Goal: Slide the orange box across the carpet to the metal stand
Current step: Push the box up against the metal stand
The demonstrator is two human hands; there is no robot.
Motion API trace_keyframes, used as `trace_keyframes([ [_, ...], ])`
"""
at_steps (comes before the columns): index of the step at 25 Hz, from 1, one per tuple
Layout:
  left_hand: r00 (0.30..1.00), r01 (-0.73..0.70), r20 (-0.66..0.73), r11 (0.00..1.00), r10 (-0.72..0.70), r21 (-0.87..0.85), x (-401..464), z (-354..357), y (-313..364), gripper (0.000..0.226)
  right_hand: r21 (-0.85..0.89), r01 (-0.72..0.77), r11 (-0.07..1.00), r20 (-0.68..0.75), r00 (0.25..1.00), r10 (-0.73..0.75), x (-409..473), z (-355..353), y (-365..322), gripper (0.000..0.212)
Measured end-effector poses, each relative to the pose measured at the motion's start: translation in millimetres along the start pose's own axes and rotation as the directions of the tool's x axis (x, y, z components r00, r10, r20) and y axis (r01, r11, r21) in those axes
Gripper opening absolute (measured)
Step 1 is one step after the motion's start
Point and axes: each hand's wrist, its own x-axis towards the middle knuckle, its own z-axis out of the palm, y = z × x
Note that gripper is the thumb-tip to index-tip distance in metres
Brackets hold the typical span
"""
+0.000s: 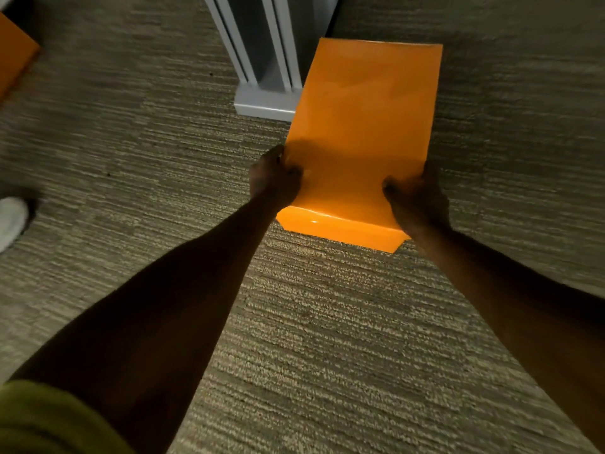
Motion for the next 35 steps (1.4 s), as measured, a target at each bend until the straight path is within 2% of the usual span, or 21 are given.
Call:
trace_keyframes([
  [2,0.999,-0.041,-0.01,0.997,0.041,0.062,-2.9,0.0,-2.7,0.042,-0.035,0.023,0.999,0.032,0.999,-0.022,-3.4,-0.5,4.7,0.07],
  [3,0.999,-0.018,-0.033,0.997,0.02,0.07,-4.9,3.0,-4.6,0.046,-0.036,0.027,0.999,0.024,0.999,-0.026,-5.9,-2.0,7.8,0.073],
  [6,0.967,0.25,-0.047,0.968,-0.251,-0.012,-9.2,12.6,-14.4,0.059,0.05,0.001,0.999,0.131,0.991,-0.007,-16.9,-3.6,15.8,0.086],
  [8,0.944,0.329,-0.013,0.942,-0.331,-0.058,-7.9,13.4,-20.4,0.061,0.112,-0.027,0.993,0.203,0.979,0.004,-22.4,-2.0,19.0,0.094],
  [12,0.962,0.267,-0.033,0.958,-0.271,-0.103,-1.0,-2.1,-25.5,0.047,0.153,0.009,0.988,0.204,0.978,-0.041,-23.3,10.9,11.8,0.085],
  [15,0.979,0.203,-0.016,0.977,-0.204,-0.06,1.3,-7.6,-31.7,0.043,0.161,0.029,0.986,0.186,0.981,-0.06,-16.1,17.6,6.7,0.083],
  [17,0.996,0.091,-0.019,0.996,-0.091,-0.022,-9.8,-3.9,-36.5,0.062,0.108,0.069,0.992,0.18,0.98,-0.087,-17.7,17.4,6.3,0.09],
  [19,1.0,-0.021,-0.009,1.0,0.021,0.015,-25.1,2.4,-44.0,0.099,-0.036,0.155,0.987,0.179,0.973,-0.146,-29.2,13.2,7.6,0.108],
  [20,0.998,-0.064,-0.006,0.997,0.065,0.04,-30.8,4.7,-47.3,0.11,-0.169,0.239,0.956,0.188,0.96,-0.206,-35.4,10.0,8.6,0.115],
  [21,0.995,-0.101,-0.001,0.993,0.101,0.063,-33.0,6.4,-50.0,0.113,-0.323,0.36,0.875,0.207,0.929,-0.306,-39.5,6.8,10.9,0.116],
  [23,0.991,-0.132,0.007,0.989,0.132,0.059,-31.6,9.0,-52.0,0.109,-0.569,0.615,0.546,0.315,0.776,-0.546,-40.5,-0.8,17.2,0.099],
  [24,0.991,-0.134,0.011,0.99,0.133,0.043,-30.2,8.9,-50.6,0.108,-0.607,0.683,0.407,0.386,0.701,-0.6,-39.0,-3.7,18.4,0.088],
  [25,0.991,-0.137,0.016,0.99,0.136,0.038,-29.5,8.3,-49.8,0.108,-0.611,0.713,0.343,0.443,0.668,-0.599,-38.0,-4.9,19.5,0.08],
  [29,0.991,-0.124,0.07,0.987,0.117,0.103,-20.5,4.6,-40.8,0.108,-0.639,0.679,0.361,0.509,0.725,-0.464,-28.4,-2.4,15.5,0.069],
  [31,0.993,-0.117,0.025,0.98,0.115,0.163,-21.5,3.4,-32.2,0.103,-0.643,0.673,0.367,0.512,0.733,-0.448,-23.4,-3.9,8.1,0.07],
  [33,0.954,-0.248,-0.08,0.913,0.288,0.325,-35.9,5.3,-30.9,0.082,-0.653,0.679,0.336,0.497,0.719,-0.485,-27.2,-9.1,0.8,0.07],
  [35,0.857,-0.434,-0.033,0.753,0.515,0.495,-61.2,12.1,-40.3,0.058,-0.666,0.714,0.217,0.535,0.659,-0.528,-40.9,-14.0,4.2,0.071],
])
